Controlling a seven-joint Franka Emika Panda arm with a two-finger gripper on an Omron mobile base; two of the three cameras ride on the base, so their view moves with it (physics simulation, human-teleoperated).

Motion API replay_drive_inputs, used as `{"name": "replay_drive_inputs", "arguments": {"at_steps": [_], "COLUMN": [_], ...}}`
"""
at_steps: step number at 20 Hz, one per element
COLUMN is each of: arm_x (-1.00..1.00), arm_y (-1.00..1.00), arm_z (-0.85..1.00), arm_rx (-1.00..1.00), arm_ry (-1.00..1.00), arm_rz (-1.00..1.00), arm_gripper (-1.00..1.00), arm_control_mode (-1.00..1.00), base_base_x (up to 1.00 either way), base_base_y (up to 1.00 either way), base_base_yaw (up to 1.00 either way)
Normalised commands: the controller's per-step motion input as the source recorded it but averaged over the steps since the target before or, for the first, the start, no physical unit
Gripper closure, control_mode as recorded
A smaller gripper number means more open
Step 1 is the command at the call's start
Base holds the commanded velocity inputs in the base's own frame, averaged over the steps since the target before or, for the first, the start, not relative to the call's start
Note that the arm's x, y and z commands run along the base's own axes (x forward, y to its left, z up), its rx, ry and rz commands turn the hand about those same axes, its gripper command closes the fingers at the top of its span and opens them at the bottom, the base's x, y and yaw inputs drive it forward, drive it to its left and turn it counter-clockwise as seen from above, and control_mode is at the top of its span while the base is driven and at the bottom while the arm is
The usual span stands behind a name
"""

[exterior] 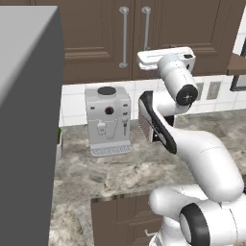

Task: Open the cabinet directly in front. Then move the liquor and the mug to the dining counter with the candle on it.

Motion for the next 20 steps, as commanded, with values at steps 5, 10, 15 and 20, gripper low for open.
{"name": "replay_drive_inputs", "arguments": {"at_steps": [5,10,15,20], "arm_x": [0.79,0.67,1.00,0.51], "arm_y": [0.34,0.74,0.04,-0.37], "arm_z": [-0.09,-0.24,-0.06,0.01], "arm_rx": [0.01,0.01,0.06,0.11], "arm_ry": [0.01,0.05,0.21,0.14], "arm_rz": [0.02,0.04,0.01,0.01], "arm_gripper": [-1.00,-1.00,-1.00,-1.00], "arm_control_mode": [-1.00,-1.00,-1.00,-1.00], "base_base_x": [0.00,0.00,0.00,0.00], "base_base_y": [0.00,0.00,0.00,0.00], "base_base_yaw": [0.00,0.00,0.00,0.00]}}
